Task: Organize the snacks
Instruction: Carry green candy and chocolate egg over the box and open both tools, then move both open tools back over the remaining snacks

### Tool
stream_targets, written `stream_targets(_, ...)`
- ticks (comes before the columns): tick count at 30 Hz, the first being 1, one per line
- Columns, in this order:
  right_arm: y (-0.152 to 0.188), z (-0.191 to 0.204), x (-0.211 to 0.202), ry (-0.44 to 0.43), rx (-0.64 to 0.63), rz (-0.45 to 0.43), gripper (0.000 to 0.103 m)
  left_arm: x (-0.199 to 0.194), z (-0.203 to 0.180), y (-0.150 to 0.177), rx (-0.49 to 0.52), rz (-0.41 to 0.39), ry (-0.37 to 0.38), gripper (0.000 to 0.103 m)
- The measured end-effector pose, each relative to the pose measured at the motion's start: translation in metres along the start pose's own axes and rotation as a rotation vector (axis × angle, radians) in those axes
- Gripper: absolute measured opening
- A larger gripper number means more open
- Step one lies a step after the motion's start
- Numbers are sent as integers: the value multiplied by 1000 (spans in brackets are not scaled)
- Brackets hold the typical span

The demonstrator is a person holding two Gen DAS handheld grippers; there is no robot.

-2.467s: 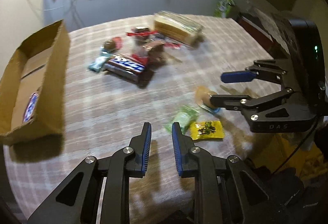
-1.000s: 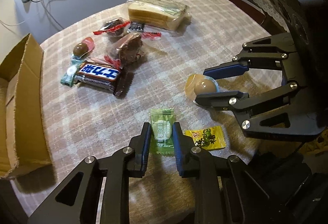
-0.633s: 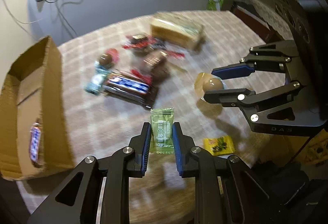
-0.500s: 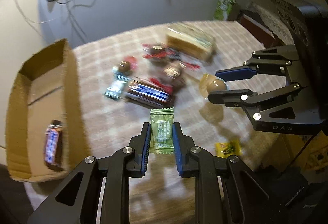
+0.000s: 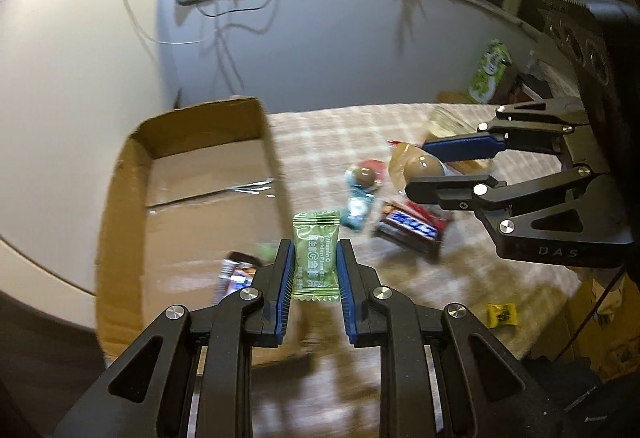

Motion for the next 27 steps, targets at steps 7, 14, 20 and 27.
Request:
stream_targets(7,-46,21,24,-31,-58,-11,36,0,36,-2,-51,-2,-40,20)
stream_targets(14,-73,33,51,-59,-81,0,36,8,63,0,-85,13,-67,20)
stream_targets(20,-83,44,70,-73,-100,22,36,15,73,1,-97,27,-72,20)
stream_targets(27,-85,46,77,-66,-100,25,36,17,80,3,-103,31,-88,29)
Point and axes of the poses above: each gripper's, at about its wrist camera, not at the fingertips, and x roughly the way its jaws point, z to its left, y to its underside, the point moved 5 cm from there along x, roughly the way its jaws point, and after that the axes turned 6 degrees about -x, right-handed, at the moved point
